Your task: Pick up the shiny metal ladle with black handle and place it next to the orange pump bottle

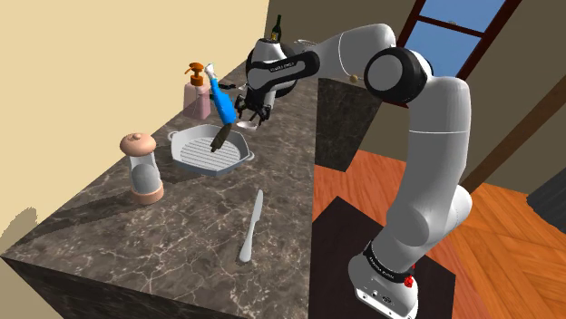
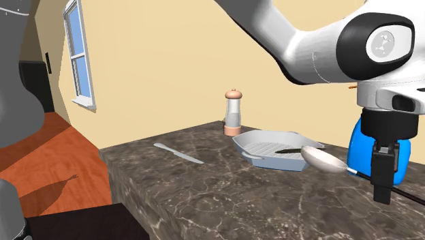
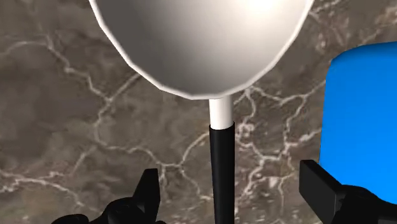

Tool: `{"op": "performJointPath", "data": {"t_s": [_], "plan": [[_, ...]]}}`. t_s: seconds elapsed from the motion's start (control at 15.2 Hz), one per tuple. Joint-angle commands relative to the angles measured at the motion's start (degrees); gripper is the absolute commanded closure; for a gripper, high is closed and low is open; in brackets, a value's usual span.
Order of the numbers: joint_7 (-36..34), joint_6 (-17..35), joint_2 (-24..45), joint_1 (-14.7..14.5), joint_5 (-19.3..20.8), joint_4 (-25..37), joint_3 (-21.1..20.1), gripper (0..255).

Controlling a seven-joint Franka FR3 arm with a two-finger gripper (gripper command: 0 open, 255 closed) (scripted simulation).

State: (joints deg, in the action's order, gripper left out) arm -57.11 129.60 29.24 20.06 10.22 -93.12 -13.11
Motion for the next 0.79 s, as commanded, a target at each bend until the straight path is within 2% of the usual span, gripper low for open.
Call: {"op": "performJointPath", "data": {"t_s": [0.0, 0.26, 0.73], "plan": [[0.02, -0.08, 0.07, -0.01, 0.01, 0.13, 0.01, 0], [0.74, -5.18, -4.08, 0.42, -1.21, 1.18, -0.69, 0], [0.74, -5.17, -4.08, 0.42, -1.21, 1.18, -0.69, 0]]}}
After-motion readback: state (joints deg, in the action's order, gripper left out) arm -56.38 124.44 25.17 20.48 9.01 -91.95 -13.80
